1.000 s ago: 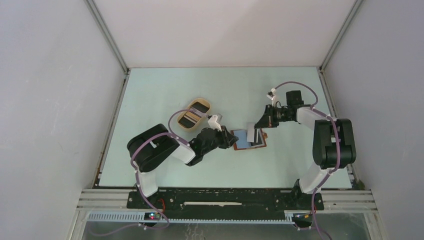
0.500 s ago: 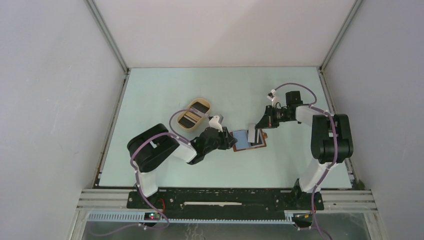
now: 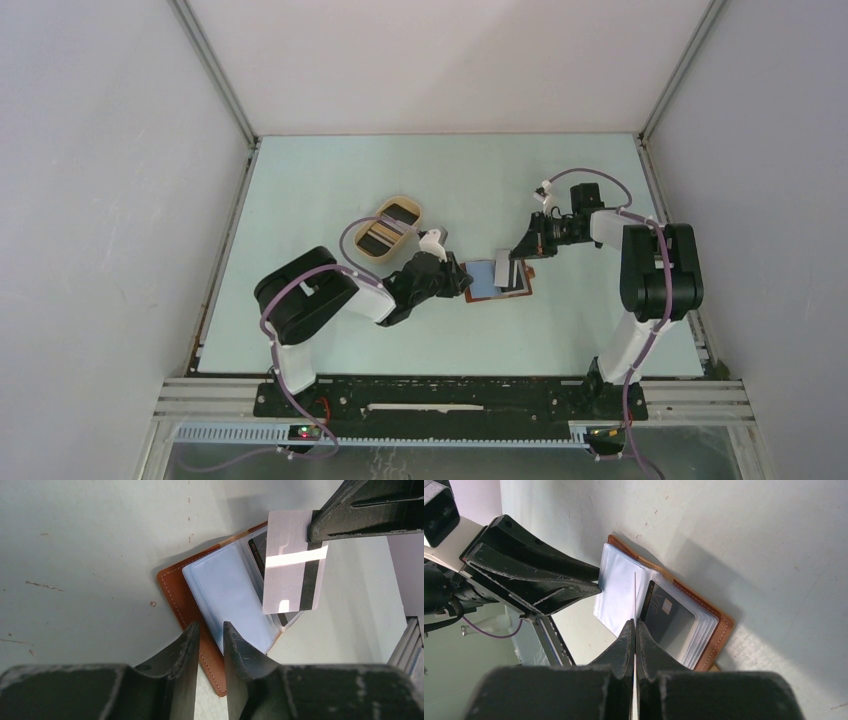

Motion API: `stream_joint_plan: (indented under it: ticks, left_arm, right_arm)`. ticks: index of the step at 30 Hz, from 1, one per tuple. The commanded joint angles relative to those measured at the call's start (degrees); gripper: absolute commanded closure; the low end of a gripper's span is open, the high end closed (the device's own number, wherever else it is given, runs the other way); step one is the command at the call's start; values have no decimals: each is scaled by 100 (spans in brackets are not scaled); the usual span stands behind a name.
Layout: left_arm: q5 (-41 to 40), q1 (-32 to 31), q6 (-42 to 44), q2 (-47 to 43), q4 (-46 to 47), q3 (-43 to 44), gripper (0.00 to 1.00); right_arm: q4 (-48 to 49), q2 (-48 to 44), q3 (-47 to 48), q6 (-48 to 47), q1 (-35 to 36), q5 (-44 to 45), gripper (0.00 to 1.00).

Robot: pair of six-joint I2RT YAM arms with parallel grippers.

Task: Put the credit cards into the card holder
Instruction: Insert the credit card into the card holder.

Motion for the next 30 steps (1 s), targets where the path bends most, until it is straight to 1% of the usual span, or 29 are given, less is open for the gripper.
stream_joint_plan:
  ticks: [1, 8, 23, 30]
  left_arm:
    - [-183, -40, 132, 27, -272, 251, 72]
    - [-230, -49, 132, 34, -420, 306, 79]
    - [-224, -64, 167, 64, -545, 381, 85]
    - [-200, -70, 193, 81, -576, 411, 86]
  right_arm:
    - [-62, 78, 185, 102, -29, -220, 100]
    - [-78, 129, 180, 142, -29, -196, 100]
    - [-368, 368, 223, 99, -25, 194, 100]
    - [-602, 465, 368, 61, 162, 420, 100]
